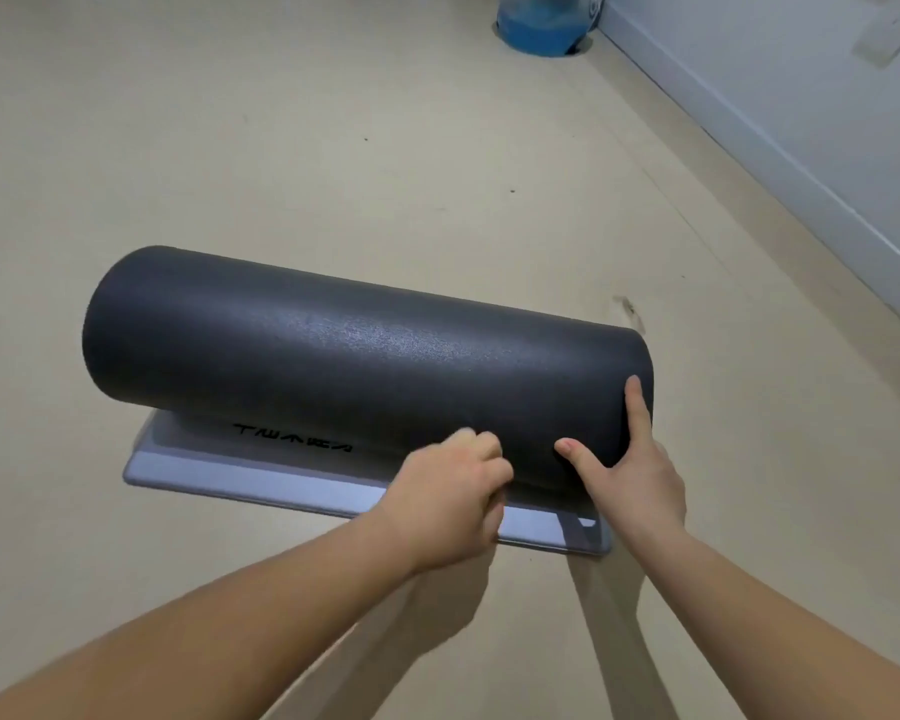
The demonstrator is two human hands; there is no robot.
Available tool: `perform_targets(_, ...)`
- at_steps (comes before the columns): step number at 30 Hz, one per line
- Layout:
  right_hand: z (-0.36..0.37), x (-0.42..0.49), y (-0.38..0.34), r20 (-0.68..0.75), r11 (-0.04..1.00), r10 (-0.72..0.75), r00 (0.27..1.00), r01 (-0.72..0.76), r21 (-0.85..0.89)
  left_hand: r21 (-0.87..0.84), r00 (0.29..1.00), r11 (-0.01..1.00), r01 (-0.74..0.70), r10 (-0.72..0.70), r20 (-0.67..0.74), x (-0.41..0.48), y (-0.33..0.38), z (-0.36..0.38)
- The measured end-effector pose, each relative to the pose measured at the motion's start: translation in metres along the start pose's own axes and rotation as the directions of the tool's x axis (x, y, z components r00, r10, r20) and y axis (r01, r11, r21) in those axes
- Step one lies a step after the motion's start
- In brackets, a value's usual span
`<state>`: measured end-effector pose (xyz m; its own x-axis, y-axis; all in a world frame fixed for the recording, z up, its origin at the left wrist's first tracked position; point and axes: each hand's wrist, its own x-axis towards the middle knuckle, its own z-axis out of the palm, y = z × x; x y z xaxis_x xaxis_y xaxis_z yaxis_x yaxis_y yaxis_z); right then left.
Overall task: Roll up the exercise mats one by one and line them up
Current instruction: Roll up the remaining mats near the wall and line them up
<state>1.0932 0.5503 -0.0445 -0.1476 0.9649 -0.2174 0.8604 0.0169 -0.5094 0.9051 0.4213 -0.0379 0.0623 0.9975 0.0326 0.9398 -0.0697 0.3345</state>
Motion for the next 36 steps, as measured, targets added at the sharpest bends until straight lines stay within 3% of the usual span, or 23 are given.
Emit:
perform_targets(1,-0.001,0.000,0.000,0.006,1.000,-0.001,1.000,0.001,0.008,0.050,0.987,0.998,-0.026,0.033,-0.159,0.013,-0.006,-0.017)
perform_targets(2,-0.002,0.000,-0.001,0.013,1.000,-0.009,1.000,0.008,0.018,0.135,0.972,0.991,0.003,0.029,-0.232,0.026,-0.013,-0.035)
perform_targets(4,-0.006,-0.002,-0.003,0.041,0.998,-0.016,0.999,0.013,0.061,0.298,0.984,0.939,0.174,-0.157,-0.079,0.044,-0.034,-0.061)
perform_targets(6,-0.009,-0.005,-0.006,0.074,0.995,0.006,0.997,-0.014,0.098,0.339,0.947,0.903,0.265,-0.309,0.083,0.048,-0.051,-0.067)
perform_targets(8,-0.014,-0.005,-0.014,0.020,1.000,-0.010,1.000,0.010,-0.018,0.302,0.941,0.909,0.287,-0.327,0.090,0.041,-0.060,-0.059)
perform_targets(11,-0.032,-0.001,-0.047,-0.053,0.948,-0.254,0.966,0.238,-0.214,0.290,0.948,0.914,0.284,-0.313,0.059,0.027,-0.054,-0.053)
perform_targets(15,-0.052,-0.008,-0.111,0.209,0.792,-0.532,0.820,0.570,-0.218,0.299,0.954,0.910,0.288,-0.300,-0.005,-0.005,-0.039,-0.045)
perform_targets(19,-0.038,-0.021,-0.160,0.460,0.543,-0.599,0.655,0.755,-0.368,0.242,0.958,0.930,0.277,-0.286,0.000,-0.049,-0.019,-0.029)
perform_targets(22,-0.019,-0.026,-0.182,0.577,0.482,-0.493,0.652,0.756,-0.443,0.152,0.986,0.975,0.163,-0.154,-0.065,-0.082,-0.025,-0.031)
perform_targets(24,-0.010,-0.028,-0.189,0.571,0.459,-0.456,0.683,0.730,-0.506,0.033,0.952,0.985,0.167,-0.153,-0.265,-0.100,-0.053,-0.049)
perform_targets(26,-0.007,-0.029,-0.196,0.565,0.448,-0.431,0.703,0.711,-0.542,-0.061,0.814,0.901,0.430,-0.416,-0.406,-0.114,-0.101,-0.085)
perform_targets(27,-0.005,-0.032,-0.199,0.571,0.428,-0.422,0.704,0.710,-0.559,-0.087,0.703,0.781,0.618,-0.599,-0.383,-0.123,-0.131,-0.105)
perform_targets(29,-0.001,-0.037,-0.206,0.584,0.387,-0.395,0.709,0.705,-0.594,-0.217,0.444,0.482,0.849,-0.873,-0.204,-0.145,-0.187,-0.132)
perform_targets(30,0.001,-0.039,-0.211,0.590,0.372,-0.377,0.714,0.700,-0.609,-0.367,0.369,0.374,0.852,-0.925,-0.086,-0.157,-0.210,-0.136)
perform_targets(32,0.005,-0.041,-0.220,0.607,0.361,-0.336,0.720,0.694,-0.623,-0.649,0.379,0.229,0.726,-0.920,0.099,-0.173,-0.234,-0.130)
perform_targets(36,0.020,-0.040,-0.243,0.639,0.368,-0.407,0.652,0.758,-0.539,-0.750,0.492,0.209,0.627,-0.853,0.174,-0.184,-0.241,-0.106)
